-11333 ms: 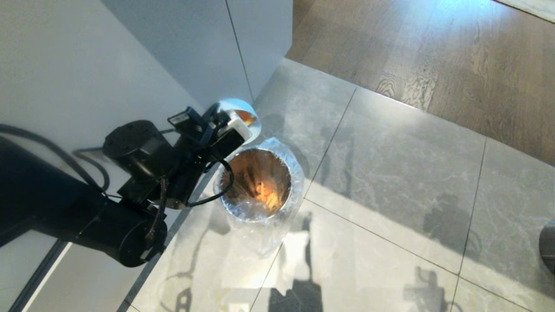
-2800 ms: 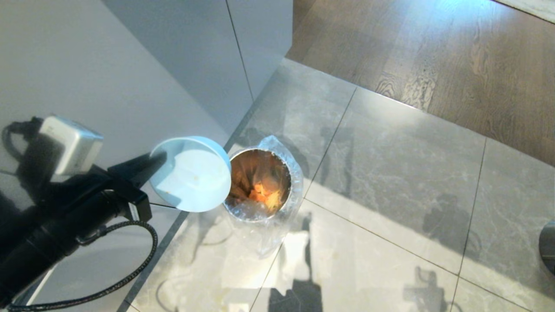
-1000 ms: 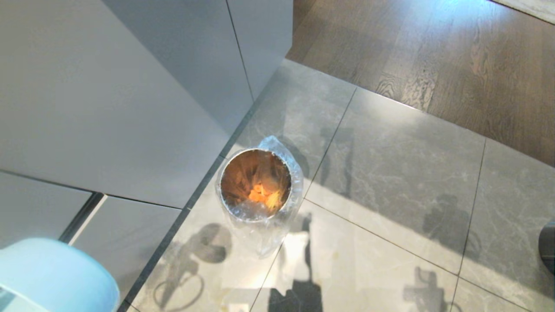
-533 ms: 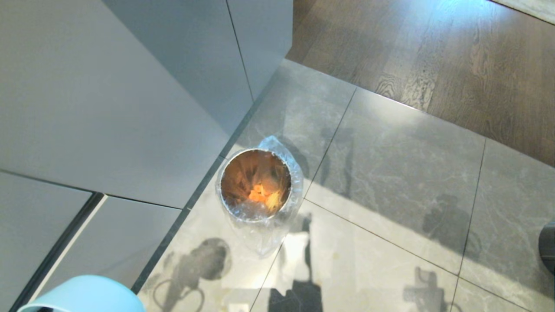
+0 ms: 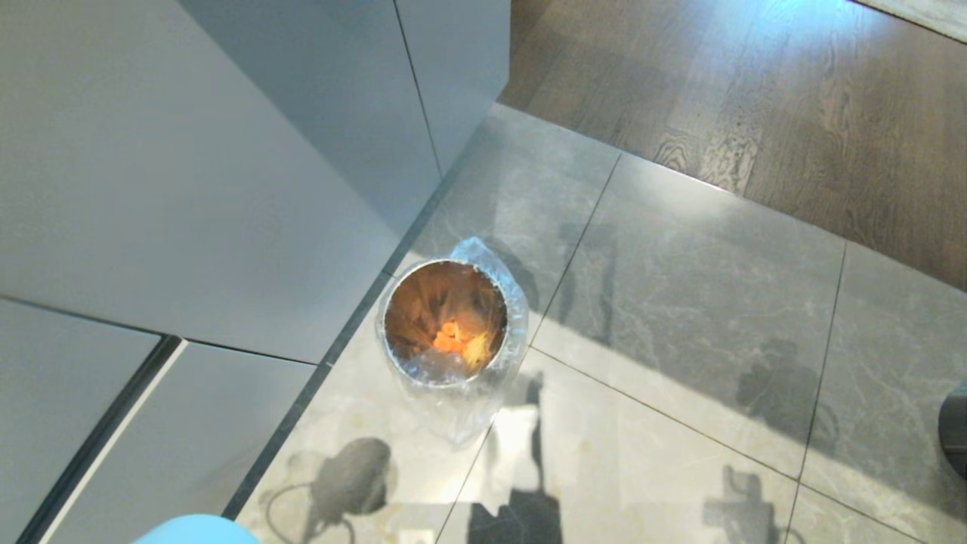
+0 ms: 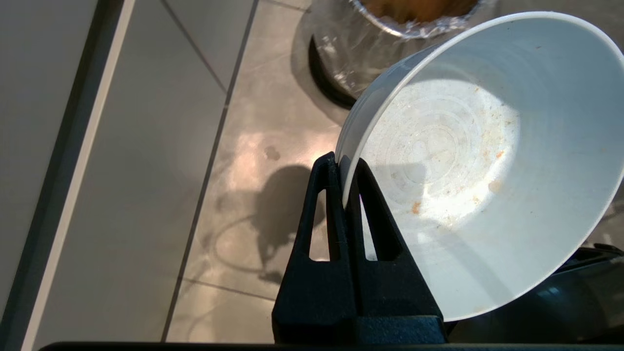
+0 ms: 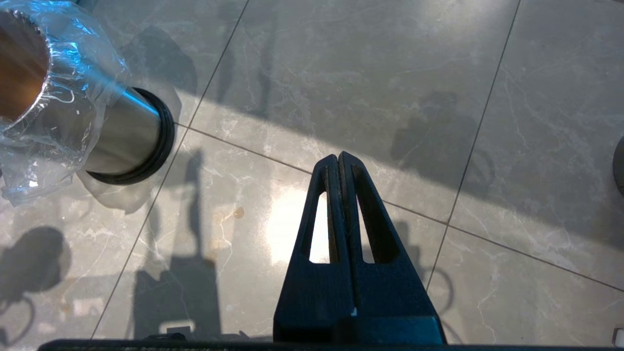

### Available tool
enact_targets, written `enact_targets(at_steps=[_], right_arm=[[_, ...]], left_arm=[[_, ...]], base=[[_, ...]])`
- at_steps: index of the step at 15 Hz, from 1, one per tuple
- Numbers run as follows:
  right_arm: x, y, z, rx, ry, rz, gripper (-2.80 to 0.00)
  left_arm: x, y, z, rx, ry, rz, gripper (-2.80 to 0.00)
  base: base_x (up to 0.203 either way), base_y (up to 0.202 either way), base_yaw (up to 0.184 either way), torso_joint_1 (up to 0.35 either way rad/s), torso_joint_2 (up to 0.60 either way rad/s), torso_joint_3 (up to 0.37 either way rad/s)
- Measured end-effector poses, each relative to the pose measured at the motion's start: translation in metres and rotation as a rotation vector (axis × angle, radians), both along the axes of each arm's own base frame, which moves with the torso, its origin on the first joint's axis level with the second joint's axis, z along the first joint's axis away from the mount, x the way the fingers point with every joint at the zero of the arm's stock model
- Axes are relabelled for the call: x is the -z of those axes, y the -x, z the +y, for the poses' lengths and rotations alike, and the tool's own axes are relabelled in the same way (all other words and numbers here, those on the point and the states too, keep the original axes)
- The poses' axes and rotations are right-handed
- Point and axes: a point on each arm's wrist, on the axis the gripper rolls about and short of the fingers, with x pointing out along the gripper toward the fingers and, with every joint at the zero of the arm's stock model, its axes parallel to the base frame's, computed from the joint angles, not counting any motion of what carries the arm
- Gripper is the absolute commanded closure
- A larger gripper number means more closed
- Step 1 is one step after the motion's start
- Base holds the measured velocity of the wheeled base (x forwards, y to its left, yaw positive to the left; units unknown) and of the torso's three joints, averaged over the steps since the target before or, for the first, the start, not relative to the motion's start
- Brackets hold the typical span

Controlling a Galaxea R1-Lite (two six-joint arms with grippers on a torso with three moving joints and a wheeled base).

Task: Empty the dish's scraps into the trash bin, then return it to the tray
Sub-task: Put the bowl back to the table

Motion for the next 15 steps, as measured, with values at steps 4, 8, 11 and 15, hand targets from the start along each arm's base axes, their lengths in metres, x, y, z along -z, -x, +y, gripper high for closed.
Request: enact_targets(at_steps=[4, 8, 11, 15], right_arm=[[0.000, 0.000, 0.000, 0.000, 0.000, 0.001, 0.00], [0.000, 0.000, 0.000, 0.000, 0.000, 0.000, 0.00], [0.000, 0.000, 0.000, 0.000, 0.000, 0.000, 0.00], [0.000, 0.000, 0.000, 0.000, 0.000, 0.000, 0.00]], left_arm=[[0.003, 0.001, 0.000, -0.166, -0.015, 0.018, 0.00], [0.007, 0.006, 0.000, -0.206, -0.023, 0.004, 0.00], [0.012, 0.015, 0.001, -0.218, 0.000, -0.055, 0.00], [0.014, 0.022, 0.001, -0.221, 0.047, -0.135, 0.00]], base=[[0.000, 0.000, 0.000, 0.000, 0.00, 0.000], [0.000, 0.000, 0.000, 0.000, 0.00, 0.000], [0.000, 0.000, 0.000, 0.000, 0.00, 0.000], [0.000, 0.000, 0.000, 0.000, 0.00, 0.000]])
